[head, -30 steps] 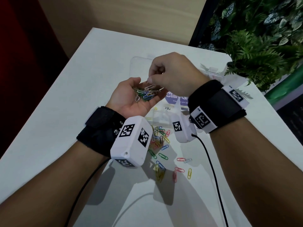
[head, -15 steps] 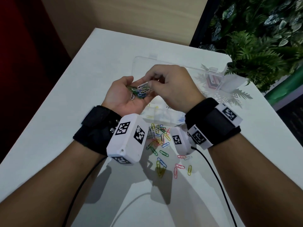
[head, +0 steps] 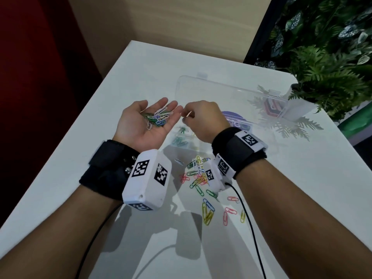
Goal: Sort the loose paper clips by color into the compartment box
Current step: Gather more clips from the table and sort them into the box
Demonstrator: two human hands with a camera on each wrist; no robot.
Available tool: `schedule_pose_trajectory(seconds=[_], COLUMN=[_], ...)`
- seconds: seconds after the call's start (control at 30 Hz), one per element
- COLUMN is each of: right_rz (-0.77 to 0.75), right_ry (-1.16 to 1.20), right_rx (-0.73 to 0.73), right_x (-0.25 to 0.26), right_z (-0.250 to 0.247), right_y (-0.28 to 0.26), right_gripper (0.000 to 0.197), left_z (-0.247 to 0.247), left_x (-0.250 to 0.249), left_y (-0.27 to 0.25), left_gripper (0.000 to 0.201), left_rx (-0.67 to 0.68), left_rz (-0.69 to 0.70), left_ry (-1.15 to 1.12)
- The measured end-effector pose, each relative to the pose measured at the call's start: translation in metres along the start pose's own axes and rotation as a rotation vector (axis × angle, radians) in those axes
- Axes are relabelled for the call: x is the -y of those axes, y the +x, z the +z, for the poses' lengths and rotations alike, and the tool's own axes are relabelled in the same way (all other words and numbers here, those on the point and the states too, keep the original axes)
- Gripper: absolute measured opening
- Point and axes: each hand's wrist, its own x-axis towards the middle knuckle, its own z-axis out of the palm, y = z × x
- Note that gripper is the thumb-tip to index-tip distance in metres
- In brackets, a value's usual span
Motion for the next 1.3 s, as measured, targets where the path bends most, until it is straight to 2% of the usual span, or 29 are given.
schedule_pose_trajectory(seconds=[0.13, 0.2, 0.27, 0.33, 0.43, 0.63, 0.77, 0.9, 1.0, 1.17, 1.3], right_rz=[-0.121, -0.205, -0.243, -0.23, -0.181, -0.153, -0.139, -0.144, -0.186, -0.146, -0.093], right_ry=[0.156, 0.193, 0.163, 0.119, 0.061, -0.054, -0.099, -0.147, -0.215, 0.05, 0.173], right_rx=[-0.201, -0.163, -0.038, 0.041, 0.084, 0.091, 0.056, 0.004, -0.018, -0.088, -0.032], right_x=[0.011, 0.022, 0.032, 0.038, 0.041, 0.044, 0.043, 0.041, 0.042, 0.035, 0.028], right_z=[-0.019, -0.027, -0.03, -0.032, -0.034, -0.035, -0.029, -0.027, -0.027, -0.032, -0.029], right_y=[-0.013, -0.024, -0.033, -0.038, -0.039, -0.044, -0.042, -0.039, -0.039, -0.035, -0.031], right_gripper=[0.009, 0.006, 0.007, 0.009, 0.011, 0.017, 0.023, 0.018, 0.018, 0.011, 0.011], left_z=[0.0, 0.001, 0.002, 0.005, 0.009, 0.005, 0.007, 0.007, 0.006, 0.007, 0.005], left_x=[0.006, 0.01, 0.014, 0.018, 0.024, 0.032, 0.039, 0.043, 0.043, 0.041, 0.04], left_y=[-0.001, 0.0, -0.002, -0.005, -0.009, -0.008, -0.011, -0.008, -0.005, -0.004, -0.001], left_gripper=[0.048, 0.05, 0.051, 0.048, 0.044, 0.042, 0.054, 0.032, 0.028, 0.037, 0.032], left_rx=[0.034, 0.059, 0.067, 0.063, 0.045, 0.072, 0.087, 0.097, 0.102, 0.122, 0.136], left_rz=[-0.006, -0.016, -0.044, -0.06, -0.045, -0.053, -0.072, -0.087, -0.103, -0.087, -0.087], left_ry=[0.018, -0.005, -0.017, 0.017, 0.026, 0.018, -0.023, -0.08, -0.091, -0.058, -0.113])
